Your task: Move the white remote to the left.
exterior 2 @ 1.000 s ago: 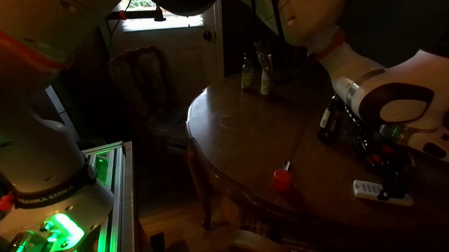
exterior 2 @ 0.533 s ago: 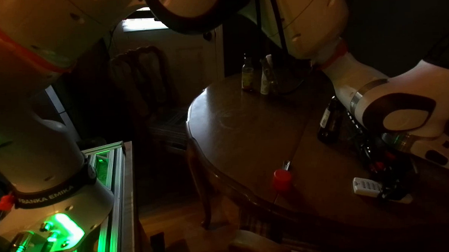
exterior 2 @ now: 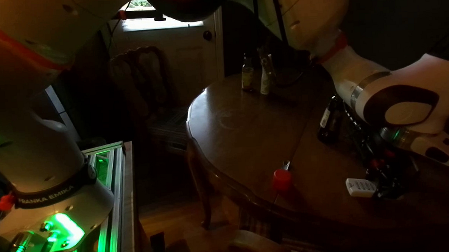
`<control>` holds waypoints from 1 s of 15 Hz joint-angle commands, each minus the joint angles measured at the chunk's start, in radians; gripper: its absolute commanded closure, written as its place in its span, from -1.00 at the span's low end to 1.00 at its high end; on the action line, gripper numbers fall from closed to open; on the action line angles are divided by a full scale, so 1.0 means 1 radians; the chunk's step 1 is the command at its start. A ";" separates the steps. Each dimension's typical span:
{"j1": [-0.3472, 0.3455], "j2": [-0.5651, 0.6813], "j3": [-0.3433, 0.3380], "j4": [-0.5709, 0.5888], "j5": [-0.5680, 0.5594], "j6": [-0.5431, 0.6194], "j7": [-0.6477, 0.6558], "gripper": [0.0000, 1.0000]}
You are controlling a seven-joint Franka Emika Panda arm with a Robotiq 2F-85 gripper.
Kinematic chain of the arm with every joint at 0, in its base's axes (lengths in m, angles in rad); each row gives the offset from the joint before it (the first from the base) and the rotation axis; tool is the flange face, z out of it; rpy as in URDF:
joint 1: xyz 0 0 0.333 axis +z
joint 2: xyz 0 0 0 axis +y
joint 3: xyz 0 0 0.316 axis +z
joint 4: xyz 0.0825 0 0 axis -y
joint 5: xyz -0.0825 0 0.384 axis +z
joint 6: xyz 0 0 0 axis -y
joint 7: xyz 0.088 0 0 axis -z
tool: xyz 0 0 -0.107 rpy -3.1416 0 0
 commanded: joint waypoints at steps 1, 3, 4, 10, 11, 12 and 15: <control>-0.003 -0.181 0.017 -0.237 -0.066 -0.013 -0.162 0.43; 0.003 -0.243 0.014 -0.329 -0.111 0.004 -0.242 0.43; 0.005 -0.278 0.015 -0.380 -0.135 0.011 -0.281 0.43; 0.030 -0.479 0.024 -0.671 -0.295 0.093 -0.464 0.43; 0.036 -0.511 0.028 -0.723 -0.323 0.126 -0.485 0.43; 0.043 -0.547 0.031 -0.778 -0.352 0.154 -0.504 0.43; 0.055 -0.651 0.045 -0.938 -0.424 0.249 -0.566 0.43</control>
